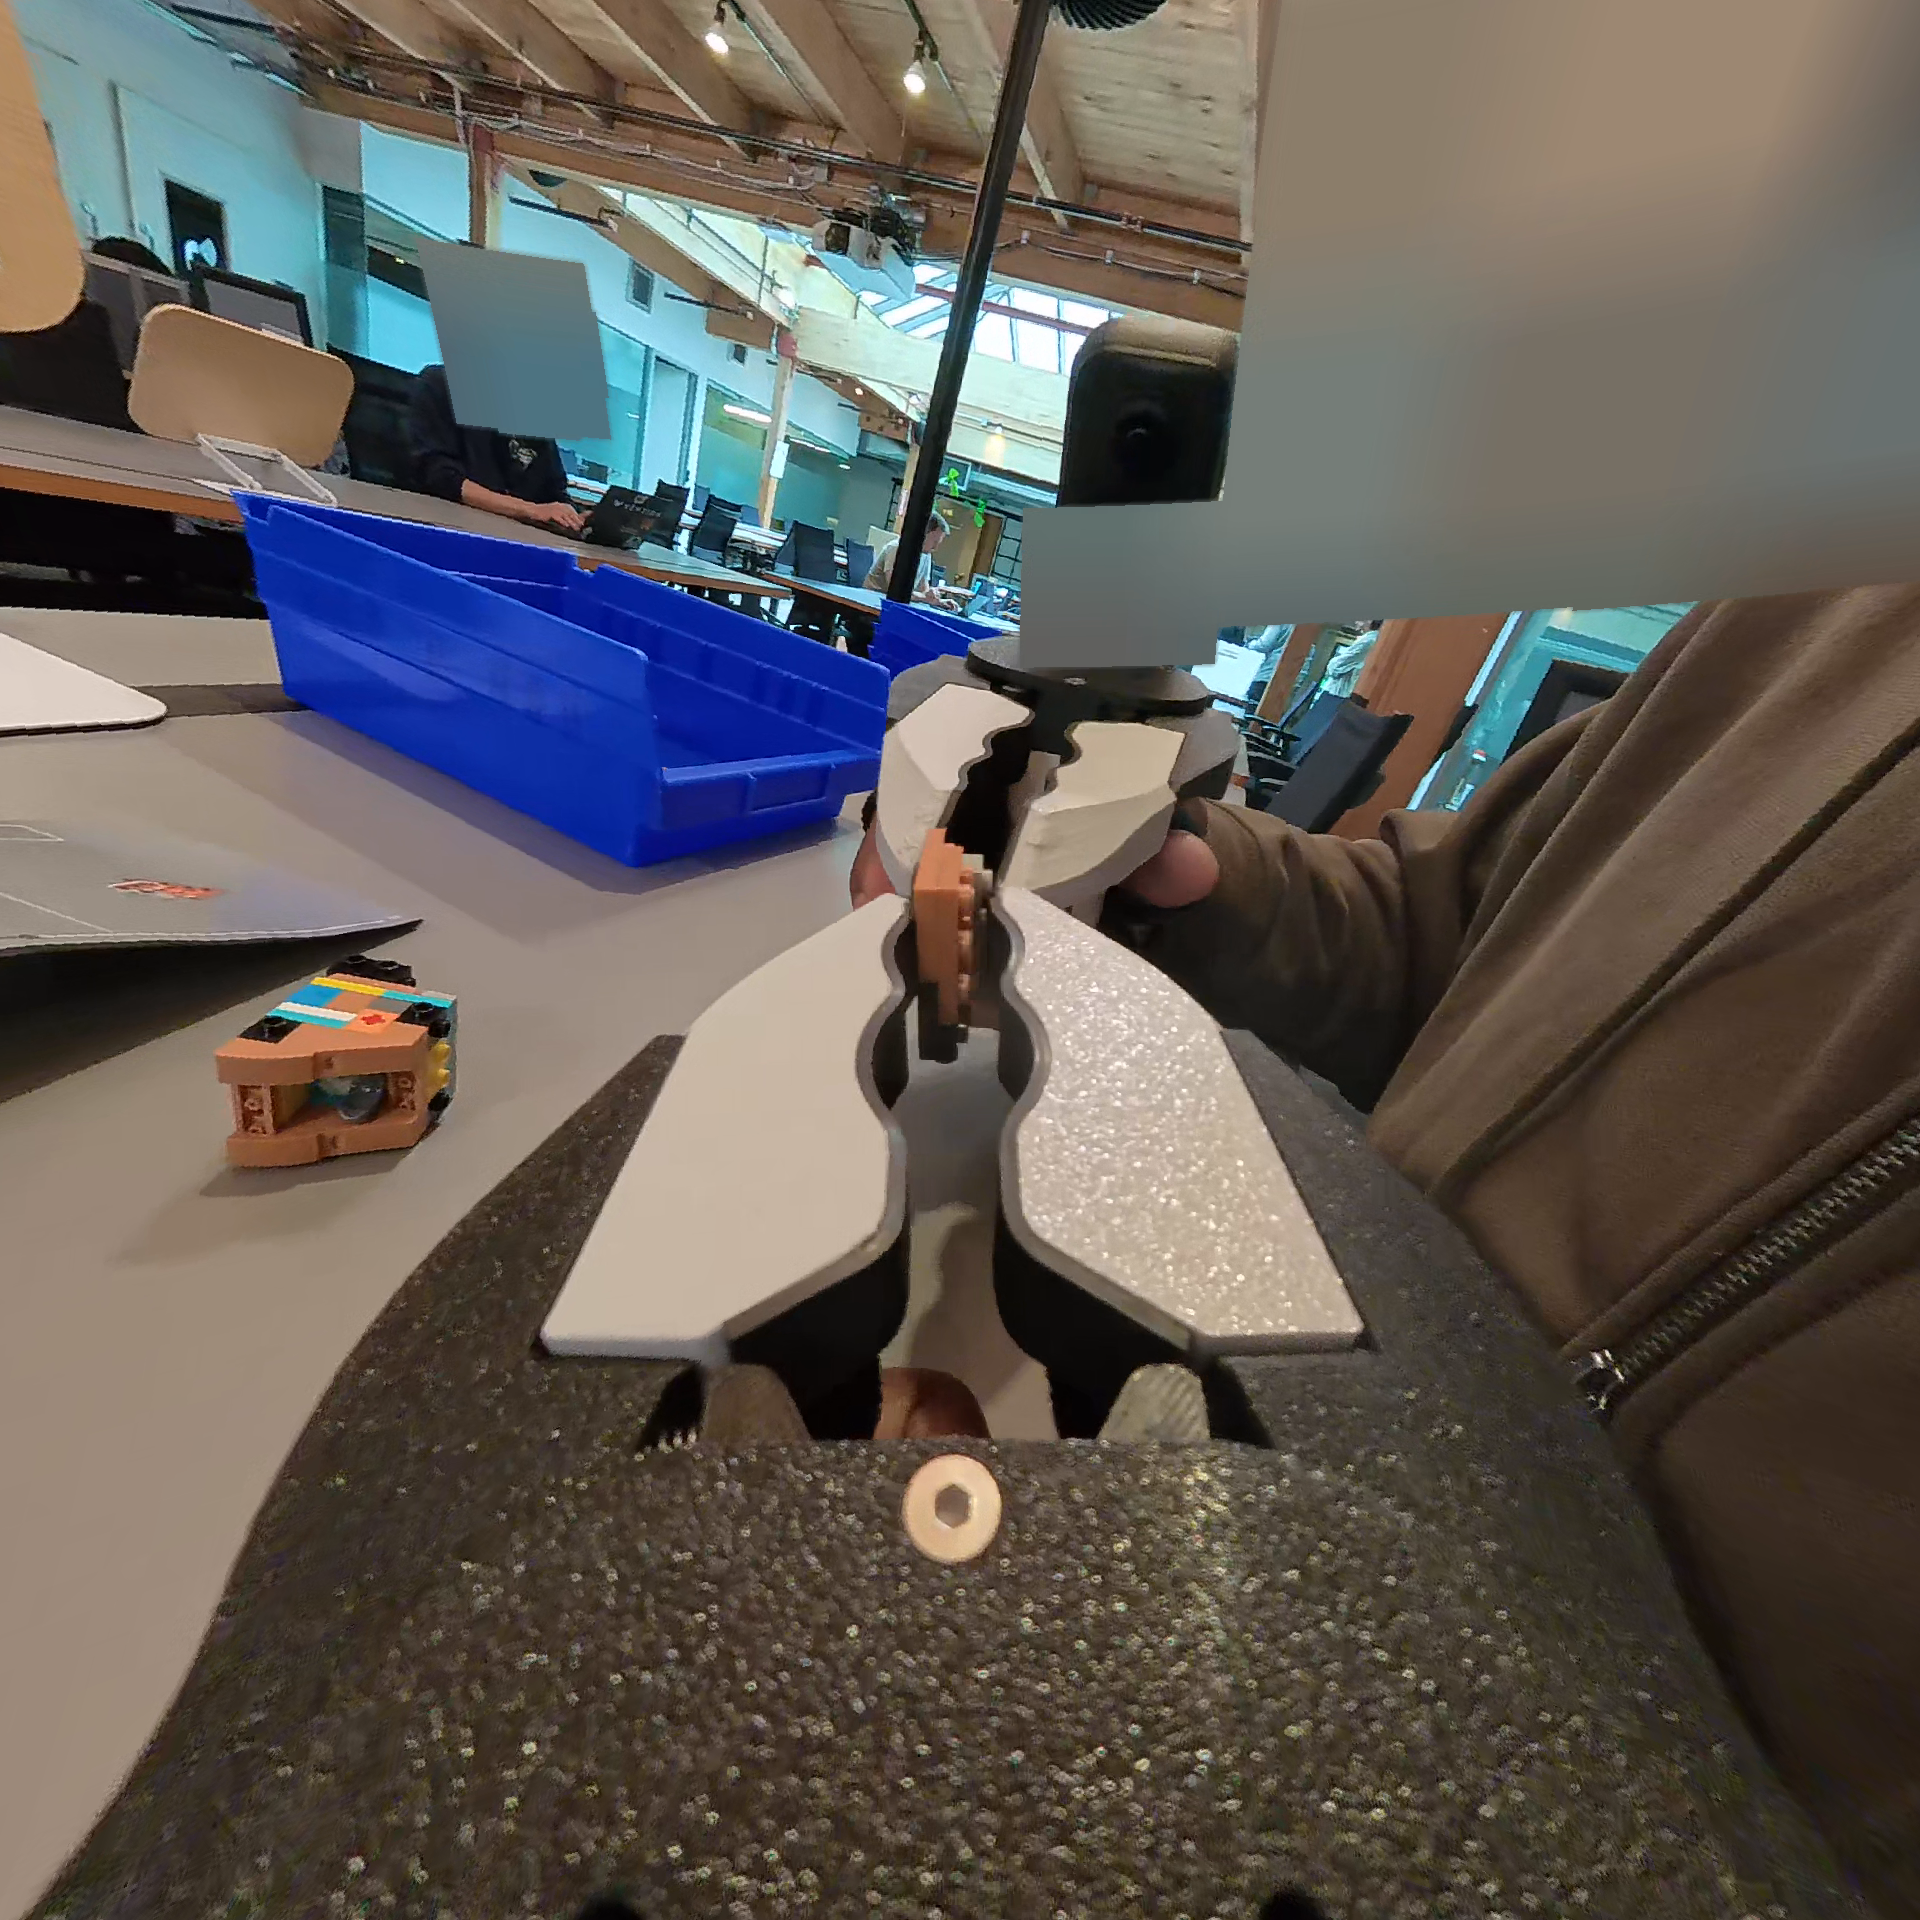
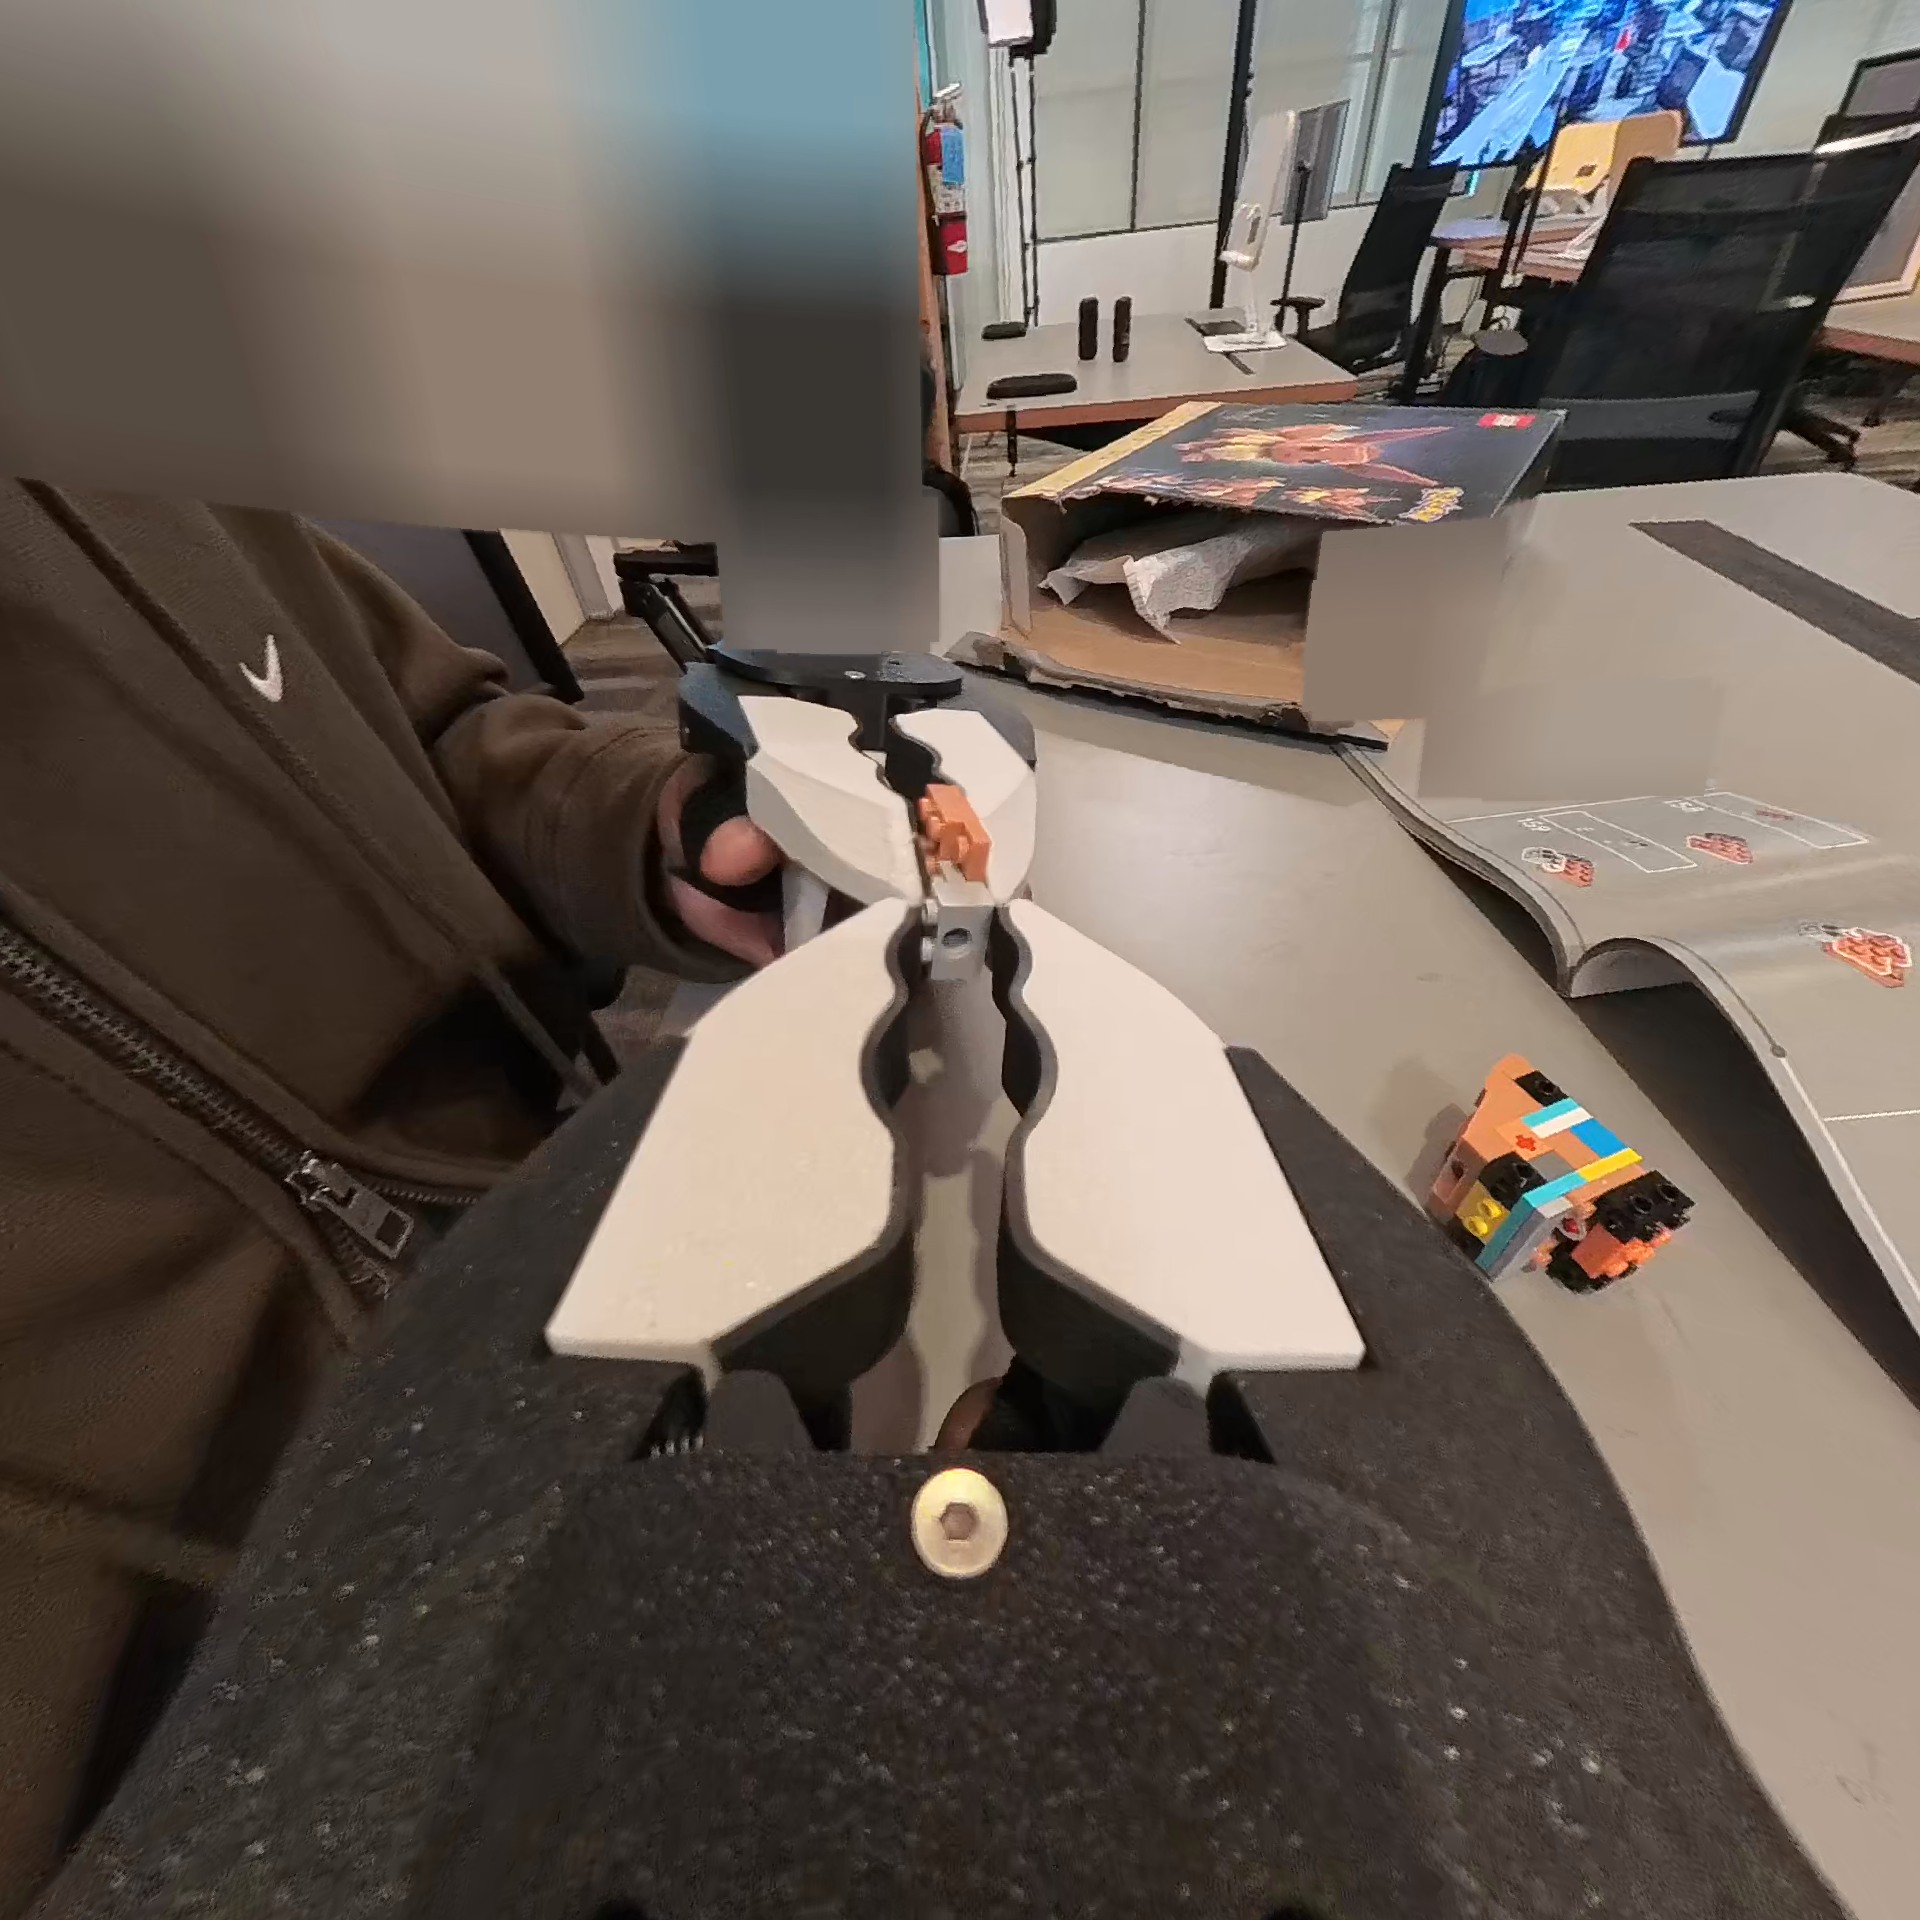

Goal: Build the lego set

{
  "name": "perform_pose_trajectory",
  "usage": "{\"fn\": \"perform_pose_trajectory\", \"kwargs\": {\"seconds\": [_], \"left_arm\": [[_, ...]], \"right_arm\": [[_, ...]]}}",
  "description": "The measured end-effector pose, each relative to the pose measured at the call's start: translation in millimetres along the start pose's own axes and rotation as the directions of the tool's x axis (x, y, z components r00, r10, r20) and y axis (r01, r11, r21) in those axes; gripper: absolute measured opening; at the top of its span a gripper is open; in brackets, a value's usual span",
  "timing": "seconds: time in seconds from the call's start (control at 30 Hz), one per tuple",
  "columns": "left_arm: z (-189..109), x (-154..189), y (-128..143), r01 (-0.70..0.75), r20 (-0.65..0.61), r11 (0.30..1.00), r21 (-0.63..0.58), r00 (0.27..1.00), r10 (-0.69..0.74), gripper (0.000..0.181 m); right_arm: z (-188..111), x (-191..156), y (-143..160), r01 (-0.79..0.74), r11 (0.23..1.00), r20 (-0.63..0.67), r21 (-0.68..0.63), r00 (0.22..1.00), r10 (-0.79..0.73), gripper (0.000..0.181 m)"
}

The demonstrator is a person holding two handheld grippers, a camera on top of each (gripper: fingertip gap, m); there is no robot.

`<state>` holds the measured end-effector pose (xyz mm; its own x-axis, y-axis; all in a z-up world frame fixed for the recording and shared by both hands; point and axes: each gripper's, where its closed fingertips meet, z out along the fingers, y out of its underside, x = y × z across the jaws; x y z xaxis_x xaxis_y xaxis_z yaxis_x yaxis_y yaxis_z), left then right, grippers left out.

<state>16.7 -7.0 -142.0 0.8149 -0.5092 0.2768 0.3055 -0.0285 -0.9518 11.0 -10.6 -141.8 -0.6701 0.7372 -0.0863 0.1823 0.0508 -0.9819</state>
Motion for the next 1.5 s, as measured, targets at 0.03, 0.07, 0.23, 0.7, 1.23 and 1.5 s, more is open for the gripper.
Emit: {"fn": "perform_pose_trajectory", "kwargs": {"seconds": [0.03, 0.07, 0.23, 0.7, 1.23, 1.5], "left_arm": [[0, -1, 0, 0.003, 0.006, 1.000, -0.001, 1.000, -0.003, 0.014], [0, -1, 0, 0.004, 0.011, 1.000, -0.002, 1.000, -0.004, 0.015], [-1, -5, -3, 0.020, 0.039, 1.000, 0.022, 0.999, -0.021, 0.013], [-2, -1, -15, -0.106, 0.123, 0.993, 0.053, 0.987, 0.099, 0.008], [-1, 4, -16, 0.007, 0.000, 0.994, 0.108, 1.000, -0.007, 0.014], [-4, -1, -15, 0.023, 0.021, 0.995, 0.101, 0.999, -0.025, 0.024]], "right_arm": [[0, 2, 0, -0.005, 1.000, -0.008, 0.003, 1.000, 0.005, 0.012], [0, 3, 1, -0.010, 1.000, -0.012, 0.004, 1.000, 0.010, 0.012], [1, 4, 1, 0.000, 1.000, -0.032, 0.003, 0.999, 0.000, 0.012], [2, 3, -9, 0.097, 0.995, -0.120, 0.018, 0.988, -0.094, 0.013], [2, -1, -10, 0.064, 0.997, -0.094, 0.044, 0.994, -0.060, 0.013], [1, 5, -10, 0.024, 0.999, -0.106, 0.048, 0.994, -0.019, 0.013]]}}
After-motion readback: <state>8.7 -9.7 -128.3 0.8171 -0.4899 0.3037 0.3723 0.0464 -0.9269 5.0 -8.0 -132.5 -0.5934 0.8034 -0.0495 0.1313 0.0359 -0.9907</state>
